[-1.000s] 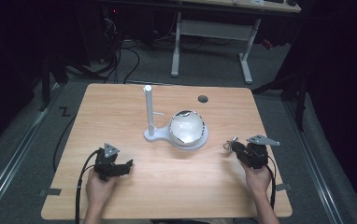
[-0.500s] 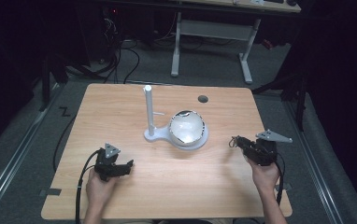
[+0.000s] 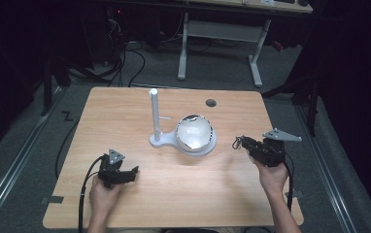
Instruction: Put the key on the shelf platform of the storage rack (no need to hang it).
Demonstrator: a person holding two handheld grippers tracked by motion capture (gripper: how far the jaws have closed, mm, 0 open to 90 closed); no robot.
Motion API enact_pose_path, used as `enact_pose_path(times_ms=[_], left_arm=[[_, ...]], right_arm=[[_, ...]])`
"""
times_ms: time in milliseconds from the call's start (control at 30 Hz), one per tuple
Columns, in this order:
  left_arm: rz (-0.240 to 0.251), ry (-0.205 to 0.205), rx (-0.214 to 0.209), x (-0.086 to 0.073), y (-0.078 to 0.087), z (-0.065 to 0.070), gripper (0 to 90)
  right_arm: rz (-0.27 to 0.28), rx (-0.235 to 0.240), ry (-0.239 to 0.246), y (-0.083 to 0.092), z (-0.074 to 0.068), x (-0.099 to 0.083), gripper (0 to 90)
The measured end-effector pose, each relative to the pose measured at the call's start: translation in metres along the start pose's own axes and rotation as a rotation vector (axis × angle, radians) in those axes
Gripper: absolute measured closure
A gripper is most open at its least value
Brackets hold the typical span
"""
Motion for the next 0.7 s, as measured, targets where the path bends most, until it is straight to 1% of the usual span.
enact_pose_path(times_ms=[67,200,300,333,467,700], left_arm=[[0.0,0.002,0.001,0.0,0.0,0.0,18.3],[0.0,0.001,0.0,0.0,0.0,0.0,18.3],[-0.001,0.002,0.0,0.0,0.0,0.0,18.3],[-0.001,0.001,0.0,0.0,0.0,0.0,18.3],[-0.001,0.002,0.0,0.0,0.0,0.0,18.3],[-0.002,-0.002,-0.003,0.0,0.0,0.0,18.3]], right_arm=[[0.001,0.003,0.011,0.001,-0.003,0.003,75.0],[0.001,0.019,0.001,0.002,-0.005,0.01,75.0],[0.019,0.028,-0.002,0.006,-0.009,0.015,74.9],[0.025,0.04,-0.006,0.007,-0.01,0.018,74.9],[0.022,0.049,-0.007,0.007,-0.011,0.024,74.9],[0.027,0.081,0.065,0.004,-0.026,0.035,75.0]])
Point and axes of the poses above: each handheld gripper's, and its own axes: y roughly backward along the jaws, x roughly out of its top, z roughly to its right, the point moved 6 cm from there along -y, roughly forward along the jaws, and after that the axes turned 8 degrees about -x, right-handed, at the moved point
